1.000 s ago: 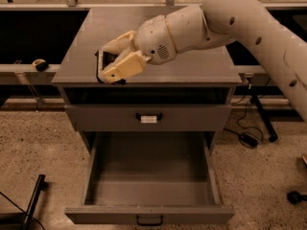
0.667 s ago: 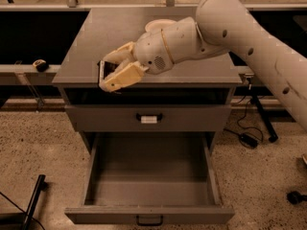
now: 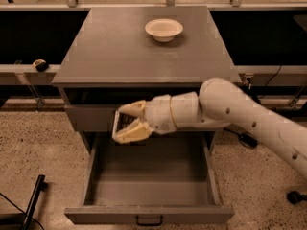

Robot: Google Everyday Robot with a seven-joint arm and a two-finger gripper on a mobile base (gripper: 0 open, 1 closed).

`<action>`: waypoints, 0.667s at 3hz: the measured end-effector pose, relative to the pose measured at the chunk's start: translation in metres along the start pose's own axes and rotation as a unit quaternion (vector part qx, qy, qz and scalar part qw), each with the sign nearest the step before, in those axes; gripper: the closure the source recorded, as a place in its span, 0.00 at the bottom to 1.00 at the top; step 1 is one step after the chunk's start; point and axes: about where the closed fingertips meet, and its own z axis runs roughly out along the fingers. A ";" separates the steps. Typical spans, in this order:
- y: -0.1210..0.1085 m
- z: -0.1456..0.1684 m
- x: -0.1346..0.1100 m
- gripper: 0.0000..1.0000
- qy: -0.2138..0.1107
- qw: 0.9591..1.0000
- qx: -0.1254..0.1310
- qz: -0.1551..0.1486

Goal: Place rxbar chocolate into middle drawer

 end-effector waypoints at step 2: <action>0.024 0.032 0.067 1.00 0.035 0.998 -0.028 0.044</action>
Offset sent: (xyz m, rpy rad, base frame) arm -0.0090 0.0040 -0.1387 -0.1061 0.1963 -0.0161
